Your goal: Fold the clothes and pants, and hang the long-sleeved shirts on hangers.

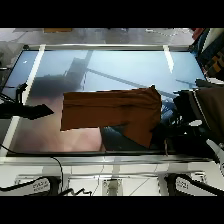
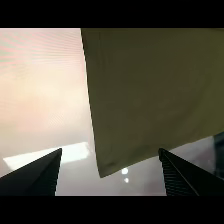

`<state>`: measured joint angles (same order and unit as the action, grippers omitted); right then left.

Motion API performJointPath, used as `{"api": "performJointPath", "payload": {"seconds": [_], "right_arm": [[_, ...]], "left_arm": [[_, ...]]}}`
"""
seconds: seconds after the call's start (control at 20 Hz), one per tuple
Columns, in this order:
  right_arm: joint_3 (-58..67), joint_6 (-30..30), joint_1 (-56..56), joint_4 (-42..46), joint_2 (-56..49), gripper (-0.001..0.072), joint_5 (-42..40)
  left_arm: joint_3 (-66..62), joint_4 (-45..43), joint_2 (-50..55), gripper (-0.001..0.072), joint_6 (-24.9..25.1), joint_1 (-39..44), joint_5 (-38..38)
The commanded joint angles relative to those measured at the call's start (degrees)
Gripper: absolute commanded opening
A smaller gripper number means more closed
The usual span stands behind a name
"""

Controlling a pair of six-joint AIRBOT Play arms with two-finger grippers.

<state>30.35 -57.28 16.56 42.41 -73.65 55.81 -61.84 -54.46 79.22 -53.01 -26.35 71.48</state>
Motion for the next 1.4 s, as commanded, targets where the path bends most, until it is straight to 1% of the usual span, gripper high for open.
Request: {"api": "performJointPath", "payload": {"seconds": [0.0,0.1,0.15,0.35,0.5,0.6,0.65,0.75,0.85,0.95,1.05,1.15,1.35], "right_arm": [[-0.87,5.95,-3.23,-1.95,0.09,0.0194,-2.08],[-0.79,6.29,-4.11,-1.90,0.44,0.0048,-3.37],[-0.52,7.32,-4.09,-1.86,0.72,0.0022,-3.28],[-0.04,7.45,-4.09,-1.73,3.43,0.0022,-2.93],[-0.04,7.43,-4.09,-1.75,4.94,0.0022,-2.93],[-0.04,7.43,-4.09,-1.75,5.07,0.0022,-2.93],[-0.04,7.43,-4.09,-1.77,5.07,0.0022,-2.91],[-0.04,7.43,-4.09,-1.77,5.07,0.0022,-2.89],[-0.04,7.43,-4.09,-1.79,5.07,0.0022,-2.89],[-0.04,7.41,-4.09,-1.88,5.07,0.0022,-2.82],[-0.04,7.43,-4.09,-1.86,5.07,0.0022,-2.82],[-0.04,7.41,-4.09,-1.86,5.07,0.0022,-2.86],[-0.04,7.41,-4.09,-1.86,5.07,0.0022,-2.86]], "left_arm": [[0.96,1.86,2.16,0.0689,-1.86,-0.04,0.17],[3.19,2.25,2.08,0.0689,-1.86,-0.04,0.17],[4.61,2.27,2.08,0.0689,-1.86,-0.07,0.15],[11.15,3.15,2.08,0.0689,-1.25,-0.07,-1.03],[15.85,9.44,2.10,0.0679,2.25,-0.04,-3.91],[18.40,12.79,2.10,0.0562,4.15,0.28,-5.99],[19.19,12.50,2.14,0.0544,4.26,0.81,-6.64],[20.00,12.31,2.16,0.0535,4.66,1.66,-6.97],[19.98,12.24,2.16,0.0398,4.68,2.12,-6.99],[19.76,12.02,2.08,0.0391,4.66,1.92,-6.97],[18.69,12.07,1.51,0.0422,4.63,0.57,-6.69],[16.33,11.41,0.76,0.0422,4.63,-1.14,-5.79],[14.62,4.72,0.44,0.0422,4.59,-1.86,-5.70]]}}
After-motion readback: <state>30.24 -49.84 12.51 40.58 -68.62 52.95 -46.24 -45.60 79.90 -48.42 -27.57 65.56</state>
